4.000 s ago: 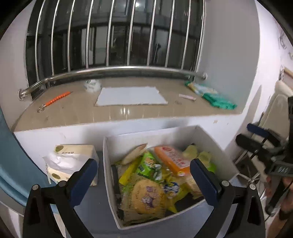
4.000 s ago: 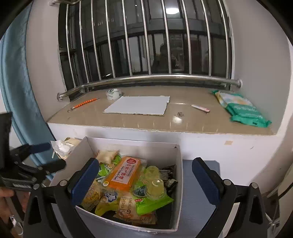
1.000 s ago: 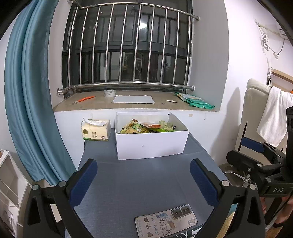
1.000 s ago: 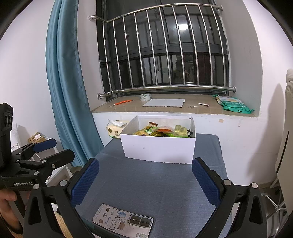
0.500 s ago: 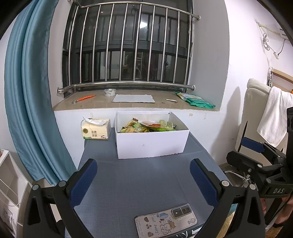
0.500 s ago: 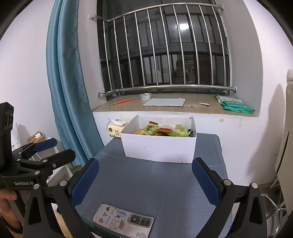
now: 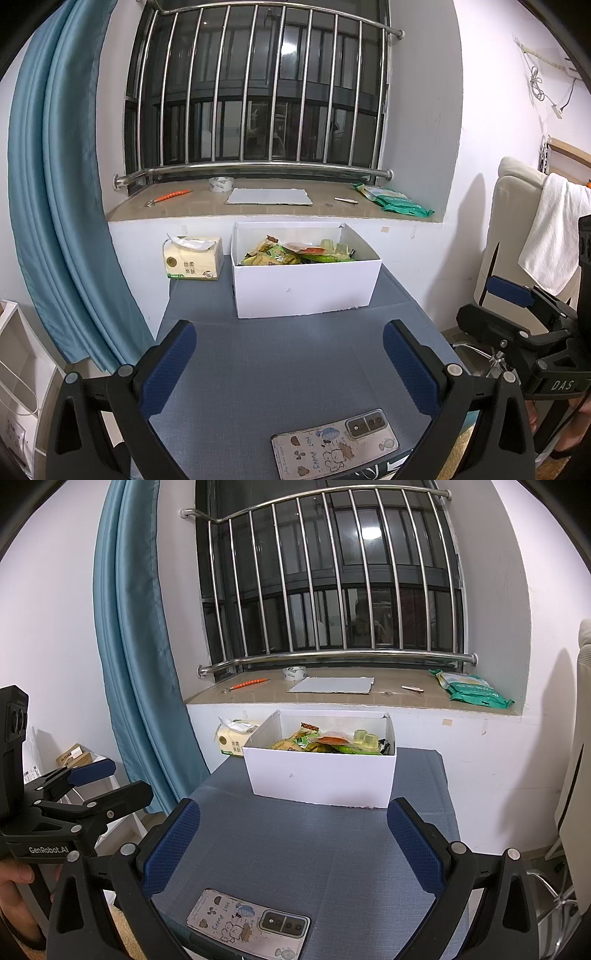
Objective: Organize snacks
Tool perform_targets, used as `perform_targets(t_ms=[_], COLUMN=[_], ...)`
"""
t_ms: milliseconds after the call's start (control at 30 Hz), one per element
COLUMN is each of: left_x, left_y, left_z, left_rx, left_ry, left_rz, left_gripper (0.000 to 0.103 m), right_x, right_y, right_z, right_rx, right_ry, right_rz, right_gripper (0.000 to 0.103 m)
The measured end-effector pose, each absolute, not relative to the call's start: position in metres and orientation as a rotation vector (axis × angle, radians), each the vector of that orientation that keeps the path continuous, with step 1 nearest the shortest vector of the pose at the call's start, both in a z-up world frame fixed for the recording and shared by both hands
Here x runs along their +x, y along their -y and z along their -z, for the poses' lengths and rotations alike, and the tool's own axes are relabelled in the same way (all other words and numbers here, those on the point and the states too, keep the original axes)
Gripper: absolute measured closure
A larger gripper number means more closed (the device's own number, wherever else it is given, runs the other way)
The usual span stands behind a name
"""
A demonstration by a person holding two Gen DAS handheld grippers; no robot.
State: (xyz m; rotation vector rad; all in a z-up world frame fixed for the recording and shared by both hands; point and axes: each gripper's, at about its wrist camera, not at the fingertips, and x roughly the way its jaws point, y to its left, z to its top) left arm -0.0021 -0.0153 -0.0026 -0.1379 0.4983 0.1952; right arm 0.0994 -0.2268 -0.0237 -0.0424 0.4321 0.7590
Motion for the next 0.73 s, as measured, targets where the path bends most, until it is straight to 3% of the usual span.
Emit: perform_targets(t_ms=[733], left_x=[-0.0050], left_y=[0.0164], left_z=[0.0039], left_rx=[-0.134], left_ry=[-0.499], left_rz=[-0.180], left_gripper=[0.000], right_x=[0.0995], right_y=[0.2263], right_z=[0.0244], right_rx=[-0.044], right_ry=[-0.437], right_rz=[-0.762], right_gripper=[0.000])
